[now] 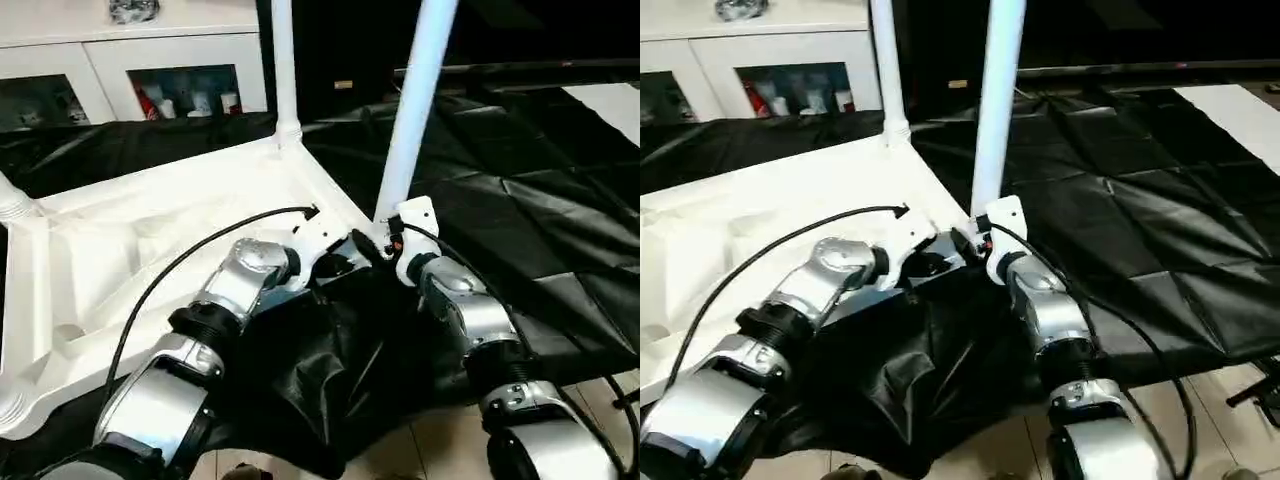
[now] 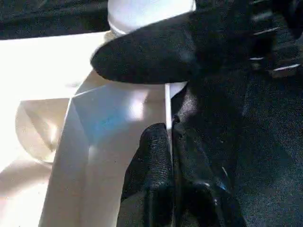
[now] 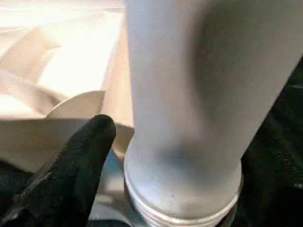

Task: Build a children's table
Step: Rotate leg to tighten

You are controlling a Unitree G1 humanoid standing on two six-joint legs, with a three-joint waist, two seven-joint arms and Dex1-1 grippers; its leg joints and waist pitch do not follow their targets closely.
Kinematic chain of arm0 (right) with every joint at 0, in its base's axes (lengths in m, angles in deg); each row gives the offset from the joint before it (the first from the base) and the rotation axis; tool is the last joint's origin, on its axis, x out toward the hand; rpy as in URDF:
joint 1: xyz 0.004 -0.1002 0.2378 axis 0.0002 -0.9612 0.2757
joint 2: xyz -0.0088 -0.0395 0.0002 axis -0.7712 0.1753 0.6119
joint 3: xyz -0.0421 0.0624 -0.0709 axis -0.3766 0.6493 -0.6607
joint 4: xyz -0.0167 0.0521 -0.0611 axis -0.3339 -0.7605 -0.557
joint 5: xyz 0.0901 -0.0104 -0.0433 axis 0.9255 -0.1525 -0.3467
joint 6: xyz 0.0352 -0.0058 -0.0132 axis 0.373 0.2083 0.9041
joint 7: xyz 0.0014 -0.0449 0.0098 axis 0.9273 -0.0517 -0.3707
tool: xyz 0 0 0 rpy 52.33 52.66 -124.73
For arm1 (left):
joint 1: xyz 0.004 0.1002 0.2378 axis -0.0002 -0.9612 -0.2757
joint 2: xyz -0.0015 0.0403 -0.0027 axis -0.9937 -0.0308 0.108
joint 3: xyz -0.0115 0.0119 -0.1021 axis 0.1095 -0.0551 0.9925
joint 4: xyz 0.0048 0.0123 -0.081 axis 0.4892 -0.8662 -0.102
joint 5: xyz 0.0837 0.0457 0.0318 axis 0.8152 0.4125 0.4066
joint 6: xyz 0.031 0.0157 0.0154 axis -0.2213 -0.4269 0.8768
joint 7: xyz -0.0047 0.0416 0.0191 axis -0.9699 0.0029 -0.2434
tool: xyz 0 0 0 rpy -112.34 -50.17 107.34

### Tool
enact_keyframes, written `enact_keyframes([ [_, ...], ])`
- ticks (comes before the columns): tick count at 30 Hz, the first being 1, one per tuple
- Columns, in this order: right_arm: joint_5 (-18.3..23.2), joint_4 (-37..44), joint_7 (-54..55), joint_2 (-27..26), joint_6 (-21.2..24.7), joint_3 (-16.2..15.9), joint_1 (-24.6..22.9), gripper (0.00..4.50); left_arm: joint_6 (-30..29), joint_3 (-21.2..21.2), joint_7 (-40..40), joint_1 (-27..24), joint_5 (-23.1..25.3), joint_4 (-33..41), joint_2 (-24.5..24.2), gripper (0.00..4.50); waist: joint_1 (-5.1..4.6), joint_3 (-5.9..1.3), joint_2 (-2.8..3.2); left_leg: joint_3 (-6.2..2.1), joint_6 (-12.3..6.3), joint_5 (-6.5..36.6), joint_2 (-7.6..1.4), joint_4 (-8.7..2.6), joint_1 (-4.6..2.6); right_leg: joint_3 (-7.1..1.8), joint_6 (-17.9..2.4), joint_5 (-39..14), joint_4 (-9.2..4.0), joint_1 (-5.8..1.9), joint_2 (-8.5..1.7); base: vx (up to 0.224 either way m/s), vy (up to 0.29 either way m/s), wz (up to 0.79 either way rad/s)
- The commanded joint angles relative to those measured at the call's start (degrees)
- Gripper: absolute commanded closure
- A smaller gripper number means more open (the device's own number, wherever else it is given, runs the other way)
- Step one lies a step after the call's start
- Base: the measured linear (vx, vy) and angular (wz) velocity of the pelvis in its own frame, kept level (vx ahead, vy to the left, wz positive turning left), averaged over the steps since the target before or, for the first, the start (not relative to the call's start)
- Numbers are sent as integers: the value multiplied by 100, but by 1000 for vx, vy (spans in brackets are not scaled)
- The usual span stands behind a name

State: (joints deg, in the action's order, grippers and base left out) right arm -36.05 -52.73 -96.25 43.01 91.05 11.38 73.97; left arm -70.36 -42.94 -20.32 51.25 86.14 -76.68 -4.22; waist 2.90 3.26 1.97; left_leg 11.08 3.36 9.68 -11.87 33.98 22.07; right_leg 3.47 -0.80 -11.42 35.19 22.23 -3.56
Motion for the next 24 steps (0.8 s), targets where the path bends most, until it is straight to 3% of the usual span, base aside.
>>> enact_keyframes([
  [1,61,206,-650,4,18,-478,-58,24,438,-111,-426,-65,-244,391,133,450,16,-436,-72,-86,-475,685,-145,-325,-106,-255,-1440,-236,-377,-298,-452,0,0,0],
  [6,49,809,-1759,704,191,-737,-311,10,653,-176,-1171,-327,-380,758,-177,450,69,-432,-83,-81,-560,665,-165,-315,-99,-257,-1422,-237,-375,-315,-453,0,0,0],
  [7,42,920,-1940,840,255,-788,-359,10,672,-199,-1351,-387,-419,855,-254,450,62,-432,-73,-72,-575,677,-169,-317,-98,-256,-1433,-243,-363,-287,-446,0,0,0],
  [11,149,1296,-2773,1386,314,-867,-512,10,753,-309,-2011,-606,-496,1197,-623,450,81,-405,-73,-68,-456,940,-180,-329,-124,-263,-1356,-752,-414,-261,-443,0,0,0],
  [16,308,1488,-3162,1642,300,-860,-570,10,726,-340,-2425,-756,-565,1447,-854,450,103,-392,-61,-69,-324,1100,-184,-350,-144,-262,-1306,-1090,-441,-222,-441,0,0,0],
  [19,428,1634,-3392,1717,301,-839,-619,10,689,-355,-2602,-825,-577,1538,-961,450,127,-415,-61,-70,-373,924,-190,-341,-126,-266,-1309,-802,-404,-226,-437,0,0,0],
  [24,484,1743,-3539,1740,370,-861,-678,60,653,-367,-2645,-856,-587,1589,-1002,450,172,-423,-69,-67,-412,804,-182,-330,-114,-258,-1333,-637,-382,-233,-436,0,0,0],
])
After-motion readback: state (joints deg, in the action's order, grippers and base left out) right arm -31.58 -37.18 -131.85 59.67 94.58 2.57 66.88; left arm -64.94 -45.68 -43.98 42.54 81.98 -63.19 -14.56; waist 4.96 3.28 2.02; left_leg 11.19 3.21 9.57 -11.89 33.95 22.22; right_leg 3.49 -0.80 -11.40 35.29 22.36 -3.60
